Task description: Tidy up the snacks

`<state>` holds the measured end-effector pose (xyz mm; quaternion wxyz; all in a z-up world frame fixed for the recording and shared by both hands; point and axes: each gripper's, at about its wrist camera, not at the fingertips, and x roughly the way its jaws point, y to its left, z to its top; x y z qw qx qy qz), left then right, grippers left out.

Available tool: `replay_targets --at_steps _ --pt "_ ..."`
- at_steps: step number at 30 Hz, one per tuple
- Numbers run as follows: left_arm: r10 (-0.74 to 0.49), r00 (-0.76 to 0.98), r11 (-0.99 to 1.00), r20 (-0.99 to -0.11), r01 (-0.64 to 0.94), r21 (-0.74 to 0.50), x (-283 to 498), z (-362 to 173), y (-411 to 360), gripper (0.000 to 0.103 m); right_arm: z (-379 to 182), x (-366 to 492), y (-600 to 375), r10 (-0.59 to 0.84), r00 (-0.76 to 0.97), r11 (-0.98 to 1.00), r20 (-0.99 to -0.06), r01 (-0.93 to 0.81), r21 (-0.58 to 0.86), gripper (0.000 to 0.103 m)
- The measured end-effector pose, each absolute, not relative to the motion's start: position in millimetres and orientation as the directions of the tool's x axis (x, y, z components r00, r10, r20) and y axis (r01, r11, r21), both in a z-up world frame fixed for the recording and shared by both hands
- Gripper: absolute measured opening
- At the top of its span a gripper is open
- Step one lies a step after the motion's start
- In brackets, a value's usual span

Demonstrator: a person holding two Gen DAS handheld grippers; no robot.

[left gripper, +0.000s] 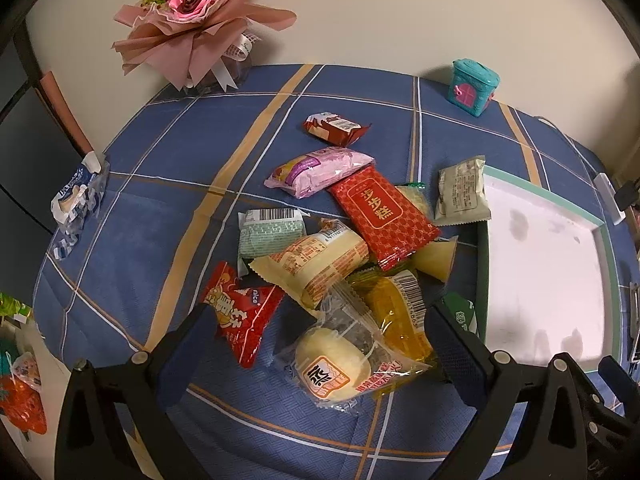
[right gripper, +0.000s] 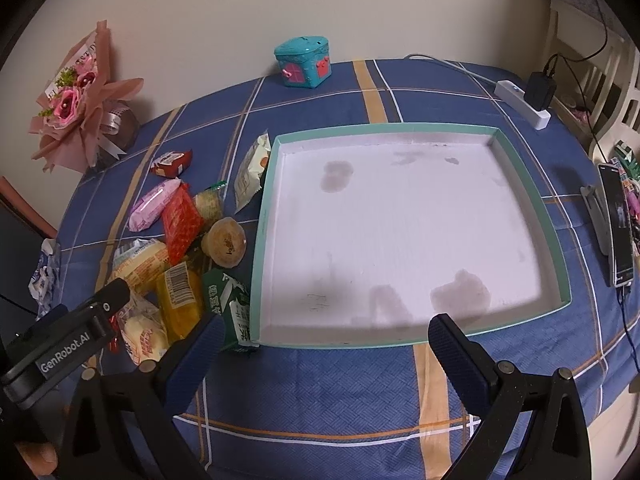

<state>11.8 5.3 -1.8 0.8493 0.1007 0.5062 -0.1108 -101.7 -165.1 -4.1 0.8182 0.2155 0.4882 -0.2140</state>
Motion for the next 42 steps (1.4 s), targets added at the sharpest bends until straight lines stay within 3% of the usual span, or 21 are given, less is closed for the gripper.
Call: replay_targets --at_steps 42 --pt "-0.070 0.392 0.958 -0.917 0.284 0.048 15.2 -15.4 6.2 0.103 -18.3 -97.1 -164.7 -0.114 0.385 0.816 -0.916 0.562 0.135 0.103"
